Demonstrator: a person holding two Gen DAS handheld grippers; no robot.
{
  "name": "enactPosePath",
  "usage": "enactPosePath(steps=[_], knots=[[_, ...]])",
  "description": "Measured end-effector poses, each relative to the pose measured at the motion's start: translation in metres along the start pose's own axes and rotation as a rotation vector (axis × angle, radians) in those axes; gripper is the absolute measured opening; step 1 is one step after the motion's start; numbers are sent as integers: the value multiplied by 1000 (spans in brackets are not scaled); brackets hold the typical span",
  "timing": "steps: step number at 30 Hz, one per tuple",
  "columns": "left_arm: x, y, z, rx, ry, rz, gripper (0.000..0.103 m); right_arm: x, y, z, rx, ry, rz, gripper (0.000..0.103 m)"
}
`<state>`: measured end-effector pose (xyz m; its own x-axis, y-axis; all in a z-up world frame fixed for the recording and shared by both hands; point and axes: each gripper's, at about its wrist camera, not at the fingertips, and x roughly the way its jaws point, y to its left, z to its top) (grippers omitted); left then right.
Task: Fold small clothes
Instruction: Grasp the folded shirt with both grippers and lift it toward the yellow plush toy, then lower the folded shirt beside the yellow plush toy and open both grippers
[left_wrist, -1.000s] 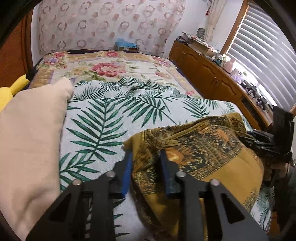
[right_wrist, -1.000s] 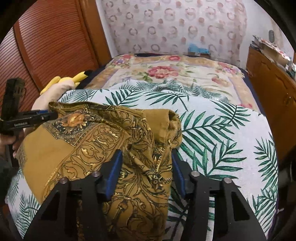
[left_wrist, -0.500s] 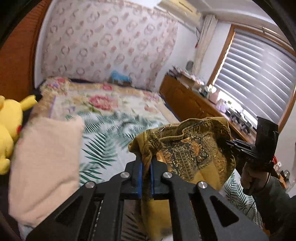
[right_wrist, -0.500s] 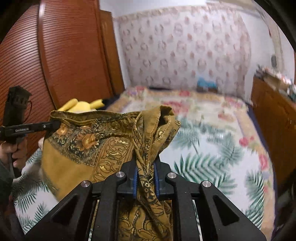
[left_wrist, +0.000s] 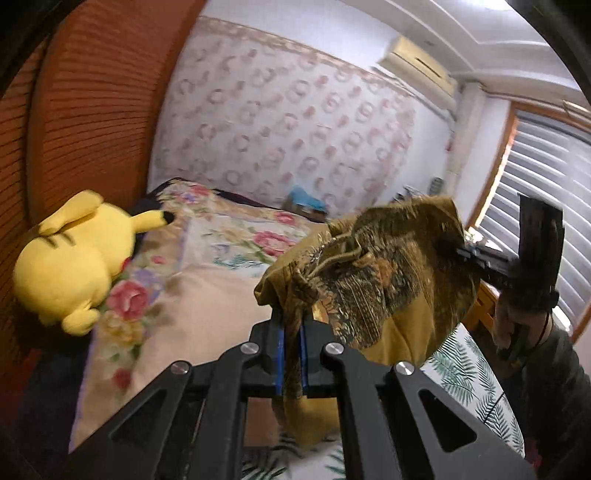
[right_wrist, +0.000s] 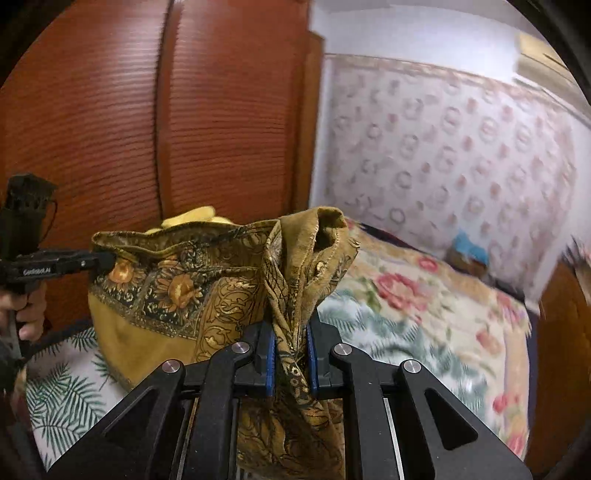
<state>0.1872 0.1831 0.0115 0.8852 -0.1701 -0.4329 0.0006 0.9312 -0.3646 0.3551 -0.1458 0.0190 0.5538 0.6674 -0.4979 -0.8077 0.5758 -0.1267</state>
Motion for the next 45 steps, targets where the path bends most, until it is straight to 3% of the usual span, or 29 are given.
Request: enactPosePath(steps=[7,16,18,22,25,32,39,45], knots=[[-5,48,-30,-90,17,88,3,72,47,55,-142,45,96,11],[-2,75,-50,-140,44,170,3,170,78,82,-218,99,134,12],[4,81,-54,-148,58,189,3,187,82,82,-208,118,127,15],[10,89,-60,-157,80,218,3,204,83,83,-176,139,50,46],[15,95,-64,-171,100,232,3,198,75,83,-128,120,54,48],[16,96,-70,-162,117,245,4,195,85,44,-70,197,128,49],[15,94,-68,-131,124,258,8,185,124,-3,-8,247,265,49],[5,91,-64,-110,113,276,19,191,137,-36,8,269,227,49]])
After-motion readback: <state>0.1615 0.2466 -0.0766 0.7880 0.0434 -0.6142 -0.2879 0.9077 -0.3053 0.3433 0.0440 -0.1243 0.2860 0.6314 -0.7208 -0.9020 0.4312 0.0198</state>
